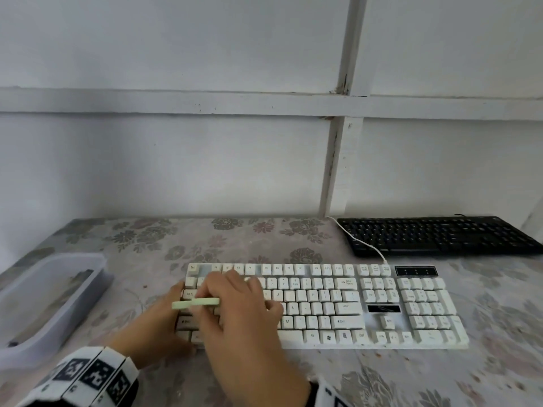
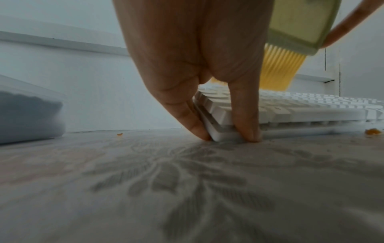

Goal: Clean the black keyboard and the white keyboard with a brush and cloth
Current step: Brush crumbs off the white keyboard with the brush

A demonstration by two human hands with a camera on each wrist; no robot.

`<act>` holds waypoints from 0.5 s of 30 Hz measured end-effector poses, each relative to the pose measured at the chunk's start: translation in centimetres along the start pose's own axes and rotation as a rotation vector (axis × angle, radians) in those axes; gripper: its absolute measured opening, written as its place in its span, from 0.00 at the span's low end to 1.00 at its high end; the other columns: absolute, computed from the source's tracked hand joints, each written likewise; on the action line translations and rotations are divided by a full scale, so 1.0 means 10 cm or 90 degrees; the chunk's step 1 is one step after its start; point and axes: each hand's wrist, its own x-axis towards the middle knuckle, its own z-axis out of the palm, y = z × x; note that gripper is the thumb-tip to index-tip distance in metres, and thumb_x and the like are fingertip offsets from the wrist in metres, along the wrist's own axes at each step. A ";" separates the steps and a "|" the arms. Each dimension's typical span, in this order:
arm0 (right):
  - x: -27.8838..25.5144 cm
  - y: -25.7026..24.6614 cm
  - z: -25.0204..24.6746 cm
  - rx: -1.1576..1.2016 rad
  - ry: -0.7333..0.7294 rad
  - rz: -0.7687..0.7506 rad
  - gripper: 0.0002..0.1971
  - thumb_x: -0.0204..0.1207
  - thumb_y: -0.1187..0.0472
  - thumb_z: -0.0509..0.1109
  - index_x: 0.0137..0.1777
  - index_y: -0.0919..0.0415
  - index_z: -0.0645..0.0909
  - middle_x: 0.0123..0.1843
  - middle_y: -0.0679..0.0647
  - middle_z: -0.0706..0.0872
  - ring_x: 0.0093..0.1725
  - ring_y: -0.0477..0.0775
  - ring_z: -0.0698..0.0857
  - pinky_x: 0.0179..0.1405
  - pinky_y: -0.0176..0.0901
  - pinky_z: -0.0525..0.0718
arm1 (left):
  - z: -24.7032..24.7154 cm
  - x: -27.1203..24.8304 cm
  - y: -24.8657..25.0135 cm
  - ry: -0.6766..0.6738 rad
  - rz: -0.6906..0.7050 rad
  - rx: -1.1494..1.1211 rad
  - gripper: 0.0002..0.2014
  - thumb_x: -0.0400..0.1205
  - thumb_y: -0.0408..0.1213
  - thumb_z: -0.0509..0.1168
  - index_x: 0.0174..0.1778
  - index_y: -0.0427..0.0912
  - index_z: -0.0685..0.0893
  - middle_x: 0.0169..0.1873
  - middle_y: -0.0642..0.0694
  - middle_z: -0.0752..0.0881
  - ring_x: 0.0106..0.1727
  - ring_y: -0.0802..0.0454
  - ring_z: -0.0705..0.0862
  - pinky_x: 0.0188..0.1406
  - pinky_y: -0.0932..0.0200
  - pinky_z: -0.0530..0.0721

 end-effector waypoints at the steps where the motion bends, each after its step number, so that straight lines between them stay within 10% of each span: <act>1: -0.01 0.05 -0.02 0.006 0.000 0.018 0.05 0.82 0.48 0.57 0.56 0.42 0.69 0.63 0.40 0.72 0.64 0.45 0.67 0.66 0.59 0.59 | -0.03 -0.02 0.06 0.023 0.016 -0.016 0.36 0.61 0.59 0.70 0.63 0.67 0.60 0.55 0.65 0.71 0.56 0.63 0.78 0.51 0.73 0.77; 7: -0.03 0.24 -0.25 0.067 0.051 0.059 0.04 0.82 0.49 0.60 0.46 0.44 0.69 0.55 0.38 0.77 0.58 0.41 0.69 0.66 0.54 0.61 | -0.10 -0.08 0.16 -0.014 -0.006 -0.088 0.44 0.49 0.53 0.70 0.58 0.73 0.53 0.57 0.76 0.62 0.60 0.69 0.70 0.53 0.80 0.68; 15: -0.14 0.45 -0.30 0.045 0.094 0.120 0.04 0.80 0.48 0.63 0.46 0.44 0.72 0.54 0.35 0.77 0.57 0.35 0.69 0.70 0.53 0.61 | -0.15 -0.11 0.28 -0.027 -0.046 -0.072 0.44 0.62 0.38 0.77 0.55 0.75 0.51 0.55 0.77 0.63 0.59 0.66 0.71 0.50 0.78 0.69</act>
